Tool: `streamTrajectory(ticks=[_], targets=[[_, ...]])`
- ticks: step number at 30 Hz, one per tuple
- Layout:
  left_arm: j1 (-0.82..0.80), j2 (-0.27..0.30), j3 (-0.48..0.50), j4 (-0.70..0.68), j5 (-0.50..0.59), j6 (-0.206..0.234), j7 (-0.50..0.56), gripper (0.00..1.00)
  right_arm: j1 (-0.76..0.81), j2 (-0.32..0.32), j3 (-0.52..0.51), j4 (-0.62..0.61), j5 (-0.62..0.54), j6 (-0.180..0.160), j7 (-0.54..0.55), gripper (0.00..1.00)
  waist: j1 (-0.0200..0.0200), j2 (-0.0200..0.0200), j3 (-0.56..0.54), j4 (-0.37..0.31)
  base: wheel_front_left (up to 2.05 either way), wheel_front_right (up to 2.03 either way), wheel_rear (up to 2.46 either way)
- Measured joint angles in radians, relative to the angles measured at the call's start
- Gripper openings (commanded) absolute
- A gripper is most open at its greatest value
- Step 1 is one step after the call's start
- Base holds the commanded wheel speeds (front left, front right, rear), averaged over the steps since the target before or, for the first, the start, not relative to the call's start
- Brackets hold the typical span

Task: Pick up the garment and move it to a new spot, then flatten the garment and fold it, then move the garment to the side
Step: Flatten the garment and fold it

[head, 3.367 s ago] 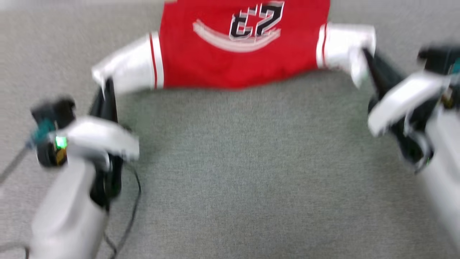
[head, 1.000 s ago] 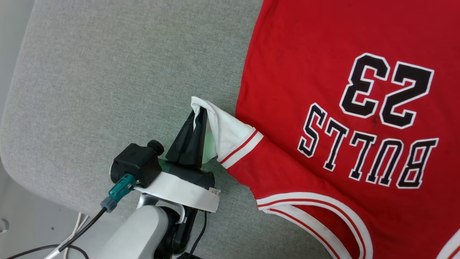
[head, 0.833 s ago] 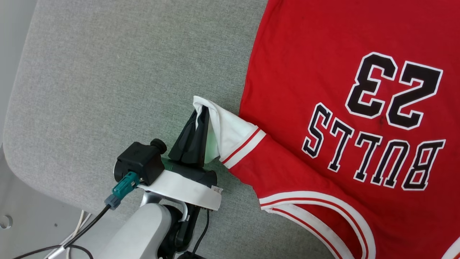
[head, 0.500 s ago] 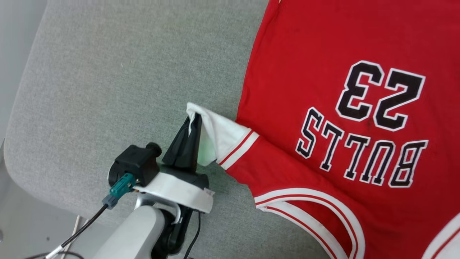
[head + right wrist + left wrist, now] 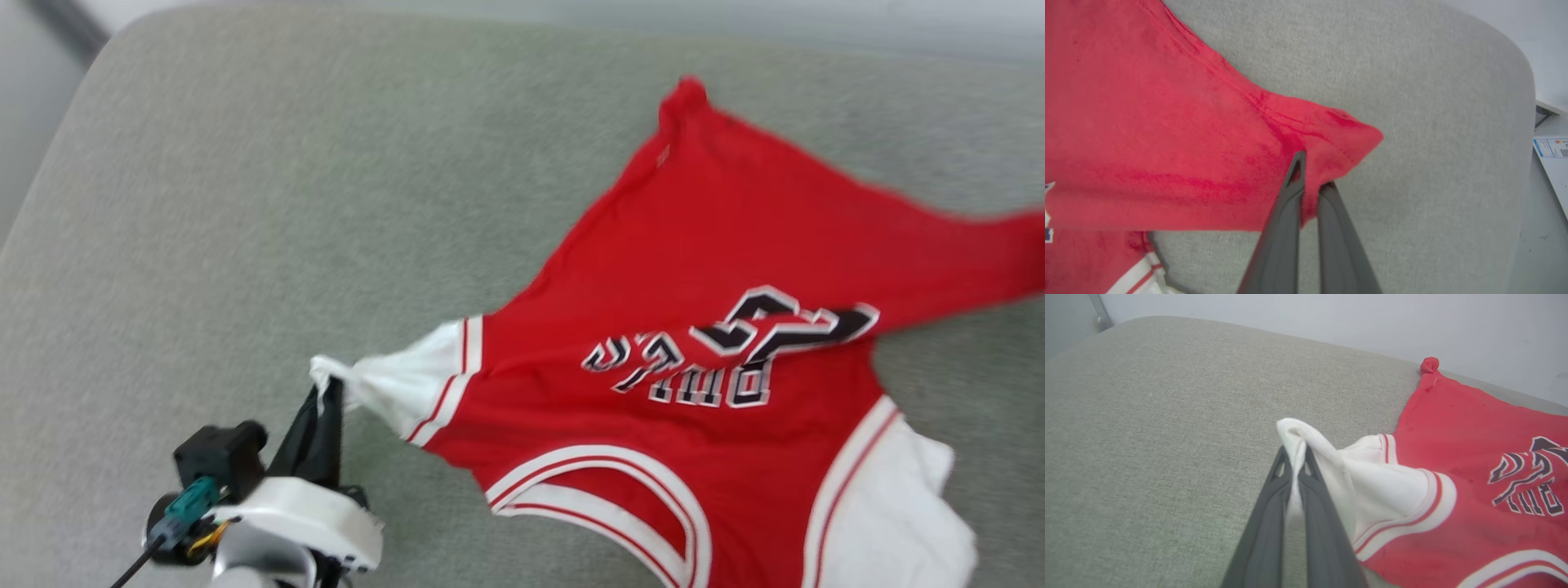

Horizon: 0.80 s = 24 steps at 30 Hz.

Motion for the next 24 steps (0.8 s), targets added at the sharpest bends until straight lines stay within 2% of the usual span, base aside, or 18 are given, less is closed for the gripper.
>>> streamTrajectory(ticks=[4,7,12,15,16,17,20,24], targets=[[0.068,0.04,0.027,-0.03,-0.016,0.041,0.025,0.0,0.23,-0.001,-0.045,-0.11,0.014,0.0,0.031,0.0,0.0,0.0,-0.061,-0.068,0.0,0.0,0.0],[0.112,0.058,0.042,-0.046,-0.031,0.061,0.041,0.0,0.423,0.024,-0.099,-0.181,0.022,0.0,0.061,0.0,0.0,0.0,-0.1,-0.116,0.0,0.0,0.0],[0.164,0.076,0.058,-0.066,-0.056,0.082,0.064,0.0,0.703,0.143,-0.185,-0.269,0.013,0.0,0.097,0.0,-0.0001,0.0,-0.154,-0.184,0.0,0.0,0.0],[0.177,0.081,0.058,-0.075,-0.063,0.087,0.079,0.0,0.813,0.23,-0.218,-0.292,0.011,0.0,0.107,0.0,-0.0001,0.0,-0.178,-0.213,0.0,0.0,0.0],[0.179,0.081,0.058,-0.078,-0.065,0.09,0.084,0.0,0.837,0.257,-0.227,-0.294,0.012,0.0,0.107,0.29,-0.0001,0.0,-0.184,-0.22,0.0,0.0,0.0],[0.182,0.086,0.055,-0.081,-0.066,0.09,0.091,0.0,0.851,0.281,-0.232,-0.3,0.011,0.0,0.101,0.98,-0.0001,0.0,-0.188,-0.227,0.0,0.0,0.0],[0.183,0.098,0.053,-0.094,-0.067,0.091,0.106,0.0,0.852,0.309,-0.257,-0.333,0.001,0.0,0.016,1.0,-0.0001,0.0,-0.196,-0.238,0.0,0.0,0.0],[0.182,0.112,0.049,-0.108,-0.063,0.096,0.123,0.0,0.802,0.317,-0.292,-0.366,-0.018,0.0,-0.183,1.0,-0.0001,0.0,-0.198,-0.238,0.0,0.0,0.0]])
